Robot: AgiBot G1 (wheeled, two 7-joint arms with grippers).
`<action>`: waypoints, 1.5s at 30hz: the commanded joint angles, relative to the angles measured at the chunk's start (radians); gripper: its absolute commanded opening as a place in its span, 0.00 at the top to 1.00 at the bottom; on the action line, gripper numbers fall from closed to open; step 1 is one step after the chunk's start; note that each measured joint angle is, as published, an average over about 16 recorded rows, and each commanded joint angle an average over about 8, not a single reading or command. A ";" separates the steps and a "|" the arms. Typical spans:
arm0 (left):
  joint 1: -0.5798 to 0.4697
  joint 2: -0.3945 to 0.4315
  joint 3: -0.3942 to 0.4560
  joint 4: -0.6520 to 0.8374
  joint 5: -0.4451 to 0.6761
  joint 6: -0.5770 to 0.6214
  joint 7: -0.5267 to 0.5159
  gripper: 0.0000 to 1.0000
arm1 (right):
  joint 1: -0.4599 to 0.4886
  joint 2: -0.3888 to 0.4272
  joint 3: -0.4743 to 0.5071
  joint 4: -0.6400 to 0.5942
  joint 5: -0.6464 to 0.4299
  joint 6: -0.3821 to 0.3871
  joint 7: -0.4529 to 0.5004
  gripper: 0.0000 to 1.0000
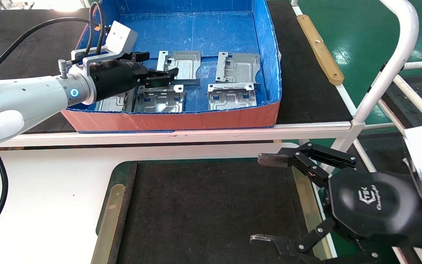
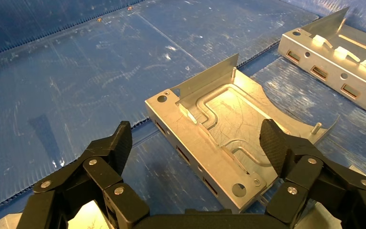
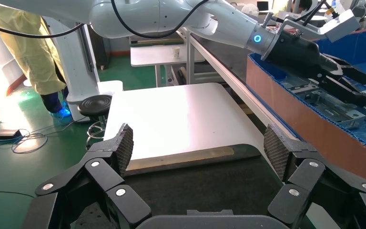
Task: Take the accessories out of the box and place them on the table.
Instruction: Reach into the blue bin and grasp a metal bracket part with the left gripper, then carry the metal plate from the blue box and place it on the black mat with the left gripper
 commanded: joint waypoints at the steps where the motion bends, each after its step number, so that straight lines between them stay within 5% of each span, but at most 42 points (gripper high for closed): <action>1: 0.001 0.000 0.000 -0.002 0.000 0.000 0.000 1.00 | 0.000 0.000 0.000 0.000 0.000 0.000 0.000 1.00; 45: 0.004 0.001 -0.002 -0.008 -0.002 -0.007 0.002 1.00 | 0.000 0.000 0.000 0.000 0.000 0.000 0.000 1.00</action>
